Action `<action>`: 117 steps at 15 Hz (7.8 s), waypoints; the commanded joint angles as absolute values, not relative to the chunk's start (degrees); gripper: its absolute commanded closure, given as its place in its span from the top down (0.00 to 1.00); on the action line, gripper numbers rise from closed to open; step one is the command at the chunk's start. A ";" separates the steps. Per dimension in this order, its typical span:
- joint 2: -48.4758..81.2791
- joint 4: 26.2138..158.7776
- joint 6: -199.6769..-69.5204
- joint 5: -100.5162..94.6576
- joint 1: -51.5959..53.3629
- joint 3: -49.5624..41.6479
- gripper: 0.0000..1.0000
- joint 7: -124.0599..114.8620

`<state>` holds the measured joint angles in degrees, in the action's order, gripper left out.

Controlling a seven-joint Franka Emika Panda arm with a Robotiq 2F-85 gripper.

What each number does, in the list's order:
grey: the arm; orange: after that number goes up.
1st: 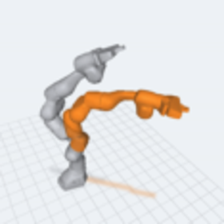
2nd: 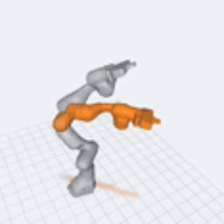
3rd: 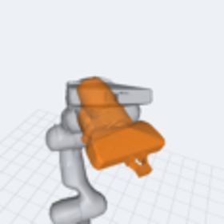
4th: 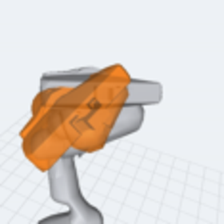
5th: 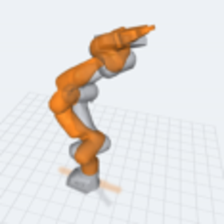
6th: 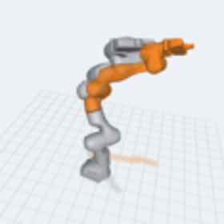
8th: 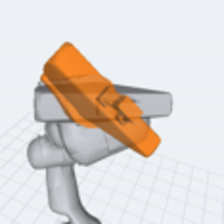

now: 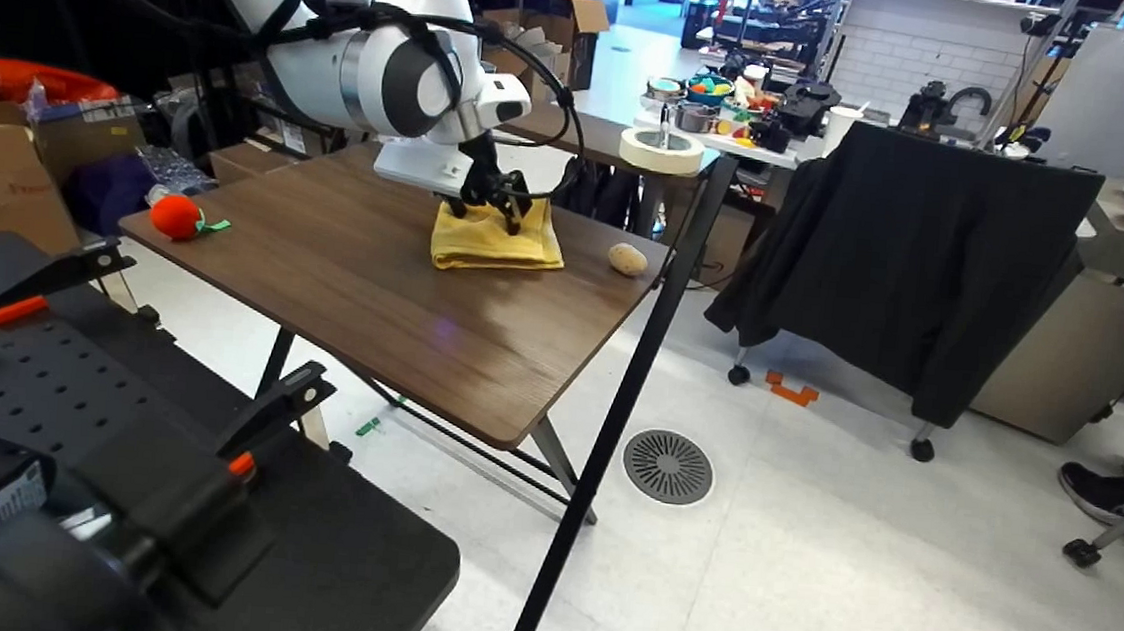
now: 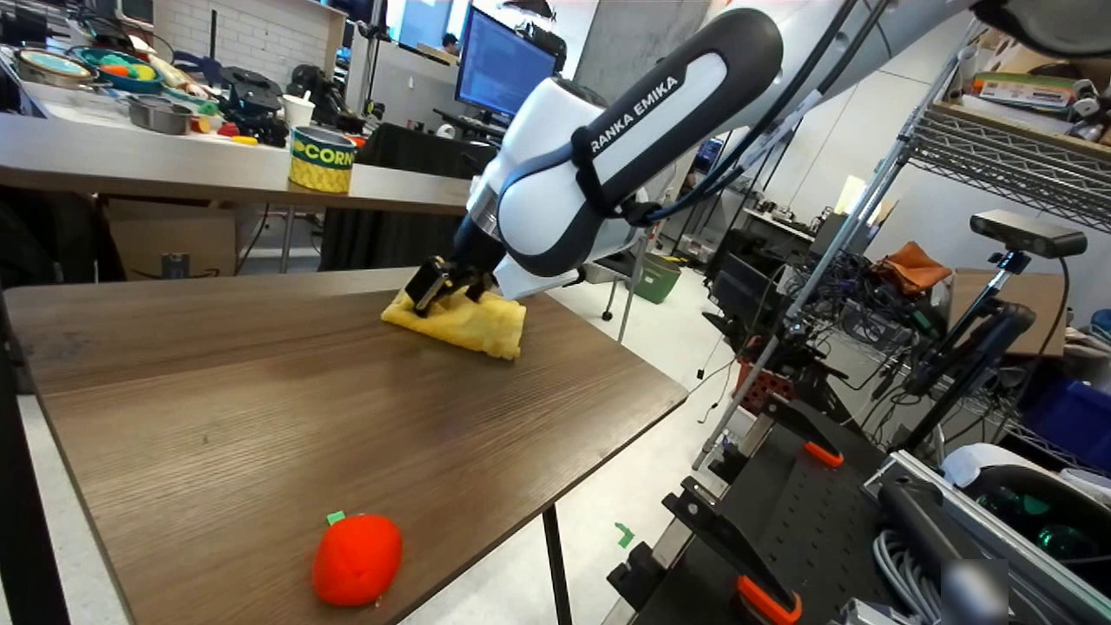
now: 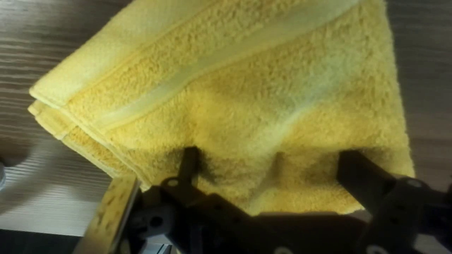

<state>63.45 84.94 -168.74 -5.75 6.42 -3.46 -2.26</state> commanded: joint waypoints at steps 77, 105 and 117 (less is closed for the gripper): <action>48.63 113.39 -153.79 -14.11 5.74 -7.80 1.00 5.24; 63.04 102.79 -190.24 -0.78 27.66 -17.27 1.00 -12.18; 40.81 119.21 -186.50 -12.96 17.57 1.96 1.00 7.96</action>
